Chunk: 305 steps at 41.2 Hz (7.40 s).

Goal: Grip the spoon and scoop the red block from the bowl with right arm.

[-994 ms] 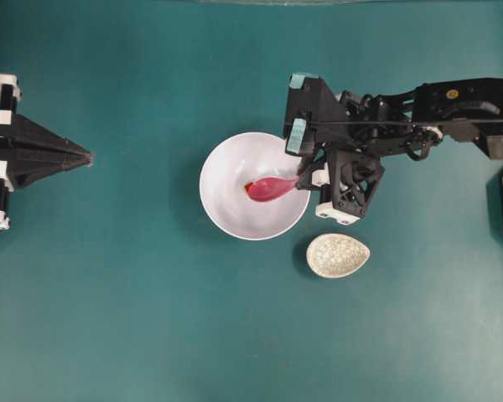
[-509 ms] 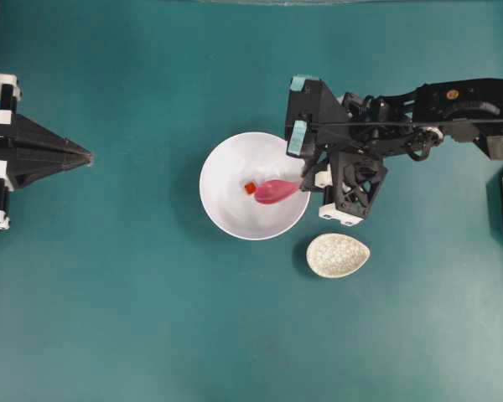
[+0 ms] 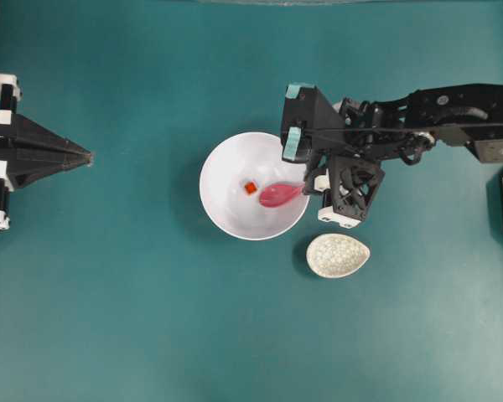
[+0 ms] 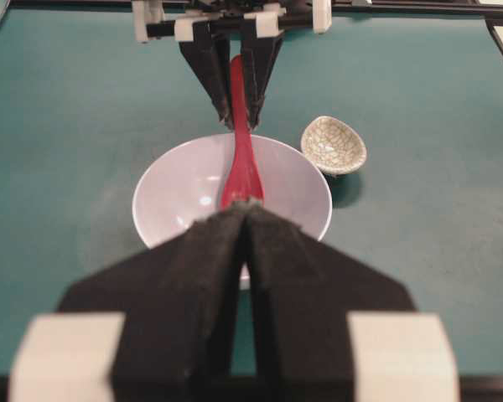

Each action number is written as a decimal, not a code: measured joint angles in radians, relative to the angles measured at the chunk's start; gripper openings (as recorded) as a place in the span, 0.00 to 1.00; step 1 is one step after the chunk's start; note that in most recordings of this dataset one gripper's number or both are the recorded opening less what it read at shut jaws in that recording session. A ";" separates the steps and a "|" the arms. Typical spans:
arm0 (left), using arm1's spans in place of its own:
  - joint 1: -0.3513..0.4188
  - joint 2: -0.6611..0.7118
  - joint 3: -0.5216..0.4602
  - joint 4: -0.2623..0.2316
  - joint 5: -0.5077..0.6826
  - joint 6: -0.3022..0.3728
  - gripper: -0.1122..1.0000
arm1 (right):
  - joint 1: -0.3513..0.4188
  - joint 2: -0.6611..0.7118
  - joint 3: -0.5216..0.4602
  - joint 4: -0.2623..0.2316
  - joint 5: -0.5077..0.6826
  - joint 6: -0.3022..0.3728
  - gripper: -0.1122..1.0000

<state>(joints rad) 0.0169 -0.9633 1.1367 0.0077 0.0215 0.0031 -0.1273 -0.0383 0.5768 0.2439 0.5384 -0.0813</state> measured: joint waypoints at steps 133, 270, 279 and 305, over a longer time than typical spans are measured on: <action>0.000 -0.002 -0.002 0.000 0.002 -0.018 0.10 | 0.106 -0.233 0.439 -0.061 -0.914 -0.032 0.32; 0.000 -0.002 0.000 0.000 -0.038 -0.048 0.10 | 0.086 -0.407 0.368 -0.140 -0.859 -0.011 0.32; -0.002 0.000 -0.002 0.000 -0.038 -0.048 0.10 | 0.087 -0.405 0.368 -0.140 -0.861 -0.011 0.32; -0.002 0.000 0.000 0.000 -0.038 -0.048 0.10 | 0.086 -0.407 0.368 -0.138 -0.861 -0.012 0.32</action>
<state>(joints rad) 0.0153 -0.9633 1.1367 0.0077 -0.0169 -0.0445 -0.0414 -0.4449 0.9449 0.1058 -0.3221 -0.0936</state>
